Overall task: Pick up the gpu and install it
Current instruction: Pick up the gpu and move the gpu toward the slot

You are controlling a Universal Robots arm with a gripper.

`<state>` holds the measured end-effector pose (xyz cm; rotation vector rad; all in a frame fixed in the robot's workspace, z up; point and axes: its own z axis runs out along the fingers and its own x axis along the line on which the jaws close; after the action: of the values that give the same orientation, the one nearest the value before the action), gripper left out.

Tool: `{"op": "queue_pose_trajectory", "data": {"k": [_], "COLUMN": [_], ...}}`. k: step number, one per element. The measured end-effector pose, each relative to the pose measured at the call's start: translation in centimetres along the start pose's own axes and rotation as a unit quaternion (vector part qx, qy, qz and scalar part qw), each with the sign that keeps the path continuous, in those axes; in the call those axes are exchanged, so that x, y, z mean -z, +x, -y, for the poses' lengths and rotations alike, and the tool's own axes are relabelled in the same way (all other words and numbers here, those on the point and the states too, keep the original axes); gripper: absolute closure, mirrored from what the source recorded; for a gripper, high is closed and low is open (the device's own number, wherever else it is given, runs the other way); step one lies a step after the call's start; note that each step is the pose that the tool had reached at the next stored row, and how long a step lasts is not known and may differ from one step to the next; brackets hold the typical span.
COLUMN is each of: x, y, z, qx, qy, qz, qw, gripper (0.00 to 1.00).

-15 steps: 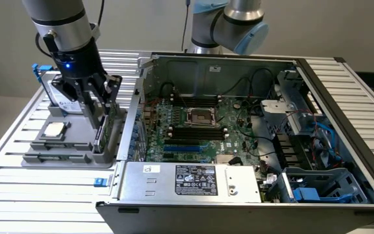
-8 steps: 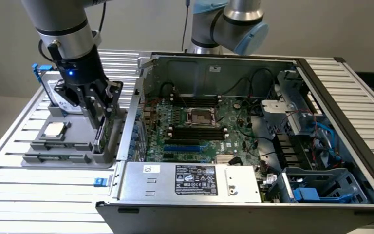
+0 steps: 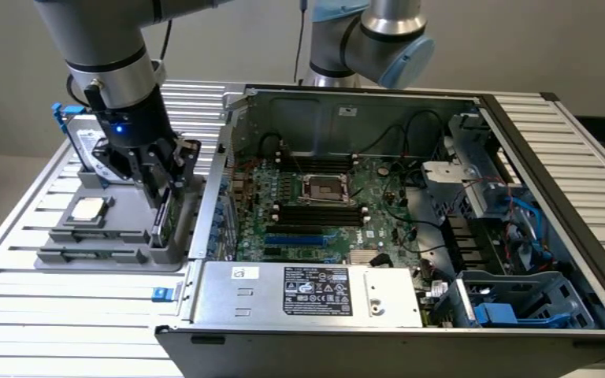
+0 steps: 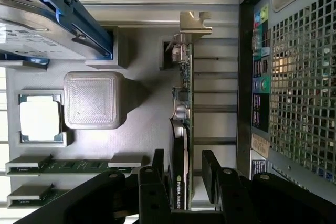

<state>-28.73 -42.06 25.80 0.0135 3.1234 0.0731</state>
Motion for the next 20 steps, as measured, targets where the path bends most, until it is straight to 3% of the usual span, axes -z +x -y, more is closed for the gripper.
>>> {"op": "queue_pose_trajectory", "data": {"k": [15, 20], "x": [-2.69, -2.81], "y": [0.1, 0.1], "z": [-0.09, -0.10], "qx": [0.002, 0.002], "qy": [0.0000, 0.0000], "qz": [-0.0001, -0.0003], "qw": [1.0000, 1.0000], "gripper": [0.58, 0.58]}}
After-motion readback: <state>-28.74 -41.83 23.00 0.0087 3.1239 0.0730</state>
